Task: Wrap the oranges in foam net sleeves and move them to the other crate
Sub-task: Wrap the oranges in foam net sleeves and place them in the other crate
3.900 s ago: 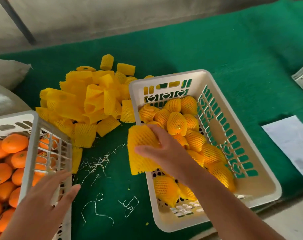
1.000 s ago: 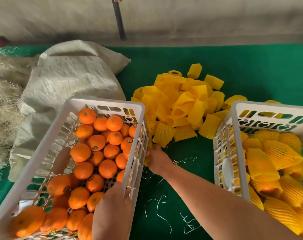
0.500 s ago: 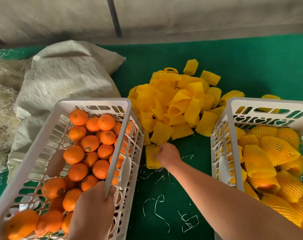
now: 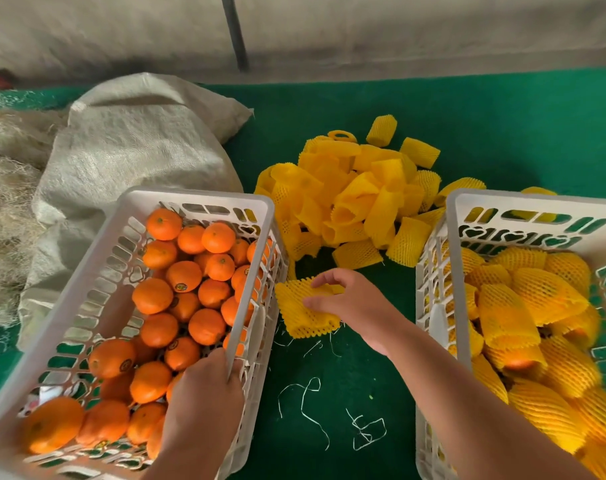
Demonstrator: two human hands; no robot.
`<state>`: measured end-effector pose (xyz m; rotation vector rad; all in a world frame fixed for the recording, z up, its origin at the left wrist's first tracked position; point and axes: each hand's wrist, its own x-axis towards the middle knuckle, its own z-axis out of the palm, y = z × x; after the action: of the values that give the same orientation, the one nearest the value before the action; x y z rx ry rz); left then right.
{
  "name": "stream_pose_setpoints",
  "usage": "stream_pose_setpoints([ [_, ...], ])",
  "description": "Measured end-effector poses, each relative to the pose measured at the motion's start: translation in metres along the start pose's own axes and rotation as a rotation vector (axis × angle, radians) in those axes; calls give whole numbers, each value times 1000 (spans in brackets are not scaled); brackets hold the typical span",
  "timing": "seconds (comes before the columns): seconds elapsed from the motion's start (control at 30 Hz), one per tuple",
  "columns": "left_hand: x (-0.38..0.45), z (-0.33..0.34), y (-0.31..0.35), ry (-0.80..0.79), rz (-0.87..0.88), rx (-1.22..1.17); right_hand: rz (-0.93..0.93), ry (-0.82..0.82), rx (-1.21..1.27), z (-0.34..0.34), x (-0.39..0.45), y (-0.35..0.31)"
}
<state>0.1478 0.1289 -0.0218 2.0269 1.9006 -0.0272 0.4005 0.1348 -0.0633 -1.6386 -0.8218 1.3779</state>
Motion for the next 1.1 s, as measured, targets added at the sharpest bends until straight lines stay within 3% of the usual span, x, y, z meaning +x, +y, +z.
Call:
stream_pose_setpoints([
  [0.13, -11, -8, 13, 28, 51, 75, -21, -76, 49, 6, -7, -2],
  [0.27, -26, -19, 40, 144, 265, -164, -121, -115, 49, 10, -7, -5],
  [0.37, -26, -19, 57, -2, 108, -372, -169, -160, 122, 12, -10, -3],
  [0.43, -21, -15, 60, -122, -99, -723, -176, -204, 143, 14, -14, -3],
  [0.5, -18, -13, 56, -145, -217, -974, -170, -246, 134, 15, -17, -5],
  [0.6, -15, -10, 45, -76, -185, -907, -101, -322, 193, 13, -18, -8],
  [0.73, -14, -7, 39, -127, -95, -807, -22, -485, 119, 7, -18, -14],
  [0.83, -15, -5, 41, -23, 12, -568, 16, -444, 29, 10, -14, -15],
  [0.9, -19, -4, 47, 122, 212, -288, -55, -366, -29, 11, -12, -13],
  [0.97, -22, 0, 53, 148, 418, -82, -196, -315, -114, 11, -10, -6],
  [1.03, -21, 0, 57, 98, 496, 31, -349, -329, -259, 11, -9, 3],
  [1.1, -18, -2, 57, 51, 492, 119, -360, -381, -362, 16, -12, 6],
])
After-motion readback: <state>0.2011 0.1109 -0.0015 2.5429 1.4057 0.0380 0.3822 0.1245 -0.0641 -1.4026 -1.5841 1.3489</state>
